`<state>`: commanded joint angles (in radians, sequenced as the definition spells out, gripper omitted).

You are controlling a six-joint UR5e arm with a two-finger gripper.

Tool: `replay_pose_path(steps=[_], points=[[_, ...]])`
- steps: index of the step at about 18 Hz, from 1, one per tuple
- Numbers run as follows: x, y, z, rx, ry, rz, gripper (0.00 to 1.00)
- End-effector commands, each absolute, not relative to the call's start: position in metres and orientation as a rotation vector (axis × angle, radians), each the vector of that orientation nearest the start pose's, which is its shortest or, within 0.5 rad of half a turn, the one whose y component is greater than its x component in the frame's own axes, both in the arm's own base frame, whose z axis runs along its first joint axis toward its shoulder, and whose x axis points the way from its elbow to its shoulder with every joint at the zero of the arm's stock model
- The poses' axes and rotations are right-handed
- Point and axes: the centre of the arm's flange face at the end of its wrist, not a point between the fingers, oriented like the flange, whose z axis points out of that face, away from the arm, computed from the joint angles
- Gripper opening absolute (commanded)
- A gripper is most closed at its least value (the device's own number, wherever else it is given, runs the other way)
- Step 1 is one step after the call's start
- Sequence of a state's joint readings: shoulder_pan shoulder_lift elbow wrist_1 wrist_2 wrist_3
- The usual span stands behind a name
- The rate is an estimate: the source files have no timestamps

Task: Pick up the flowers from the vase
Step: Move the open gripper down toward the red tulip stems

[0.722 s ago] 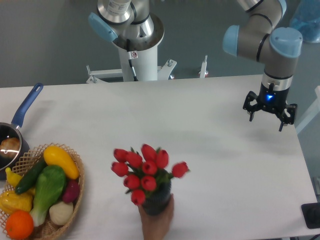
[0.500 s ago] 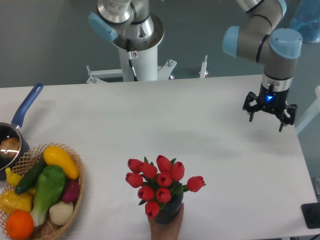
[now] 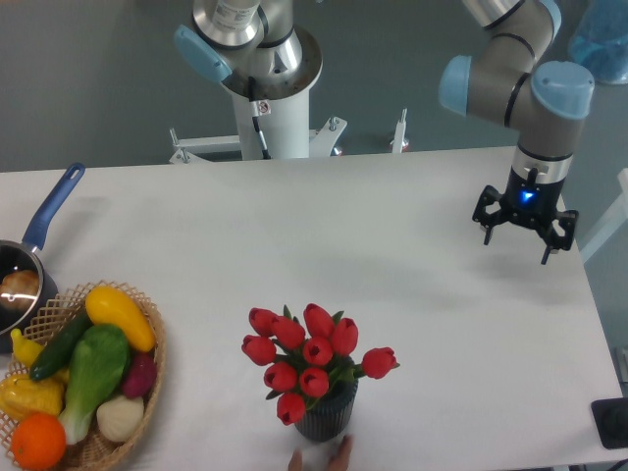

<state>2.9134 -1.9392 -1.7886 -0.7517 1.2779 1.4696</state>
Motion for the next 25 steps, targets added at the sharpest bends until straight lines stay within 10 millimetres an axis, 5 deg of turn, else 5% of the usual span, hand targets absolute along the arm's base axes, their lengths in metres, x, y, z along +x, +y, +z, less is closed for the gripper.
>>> replay_pose_path(steps=[4, 10, 15, 17, 22, 25], points=[[-0.514, 0.338, 0.297, -2.757, 0.288, 0.273, 1.0], [-0.473, 0.361, 0.314, -2.415, 0.306, 0.11, 1.0], [-0.461, 0.381, 0.322, -2.25, 0.334, 0.036, 1.0], [-0.452, 0.405, 0.321, -2.231, 0.381, 0.009, 1.0], [-0.461, 0.45, 0.323, -2.175, 0.361, -0.07, 1.0], [-0.464, 0.458, 0.316, -2.098, 0.343, -0.135, 1.0]])
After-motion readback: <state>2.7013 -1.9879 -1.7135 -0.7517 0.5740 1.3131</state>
